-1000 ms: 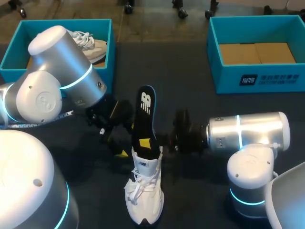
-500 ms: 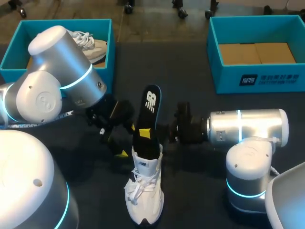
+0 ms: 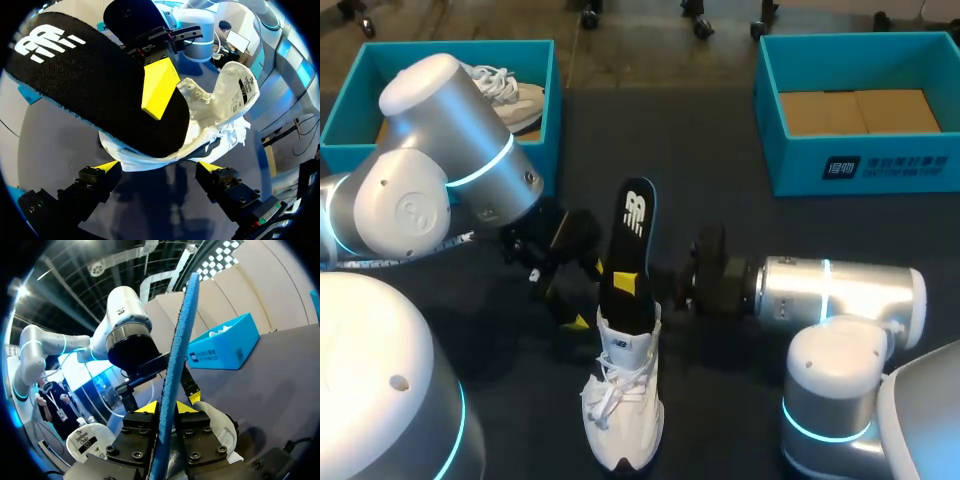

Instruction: Take the shoe out of the shoebox, open the shoe tongue, remove and reinsert the insole, then place the shoe into the shoebox

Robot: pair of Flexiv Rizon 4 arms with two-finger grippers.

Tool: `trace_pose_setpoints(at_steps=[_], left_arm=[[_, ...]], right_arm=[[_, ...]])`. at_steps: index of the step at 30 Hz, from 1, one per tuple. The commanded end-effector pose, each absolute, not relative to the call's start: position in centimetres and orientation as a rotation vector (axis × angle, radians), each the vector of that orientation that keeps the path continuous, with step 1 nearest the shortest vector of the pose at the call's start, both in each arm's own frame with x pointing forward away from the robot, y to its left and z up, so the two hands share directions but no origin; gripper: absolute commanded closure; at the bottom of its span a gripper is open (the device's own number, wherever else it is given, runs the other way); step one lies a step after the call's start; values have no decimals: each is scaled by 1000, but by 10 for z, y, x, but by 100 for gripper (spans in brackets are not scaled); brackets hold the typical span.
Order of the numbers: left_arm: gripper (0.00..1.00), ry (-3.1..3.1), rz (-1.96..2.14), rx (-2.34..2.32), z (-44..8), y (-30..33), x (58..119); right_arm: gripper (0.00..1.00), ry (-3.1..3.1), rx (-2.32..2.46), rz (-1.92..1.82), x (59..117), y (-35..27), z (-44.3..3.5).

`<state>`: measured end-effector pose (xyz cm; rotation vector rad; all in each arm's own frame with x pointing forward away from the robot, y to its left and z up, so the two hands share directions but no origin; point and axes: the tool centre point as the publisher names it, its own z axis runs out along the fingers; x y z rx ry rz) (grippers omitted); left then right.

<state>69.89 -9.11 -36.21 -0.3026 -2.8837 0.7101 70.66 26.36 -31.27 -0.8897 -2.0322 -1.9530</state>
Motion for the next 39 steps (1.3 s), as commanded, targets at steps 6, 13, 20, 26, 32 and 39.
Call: trace_pose_setpoints(at_steps=[6, 13, 20, 26, 32, 39], left_arm=[[0, -2885, 713, -303, -363, -91, 698], [0, -2885, 713, -303, -363, -91, 698], [0, -2885, 713, -303, -363, -91, 698], [0, -2885, 713, -303, -363, -91, 698], [0, -2885, 713, -303, -363, -91, 698], [0, -2885, 713, -303, -363, -91, 698]], right_arm=[[100, -1983, -902, -2012, 704, 264, -317], [100, -1993, -915, -1965, 701, 266, -322], [100, -2009, -949, -1877, 691, 266, -330], [100, -2005, -957, -1796, 681, 269, -345], [100, -2030, -950, -1728, 672, 272, -353], [100, -2053, -958, -1688, 667, 272, -354]])
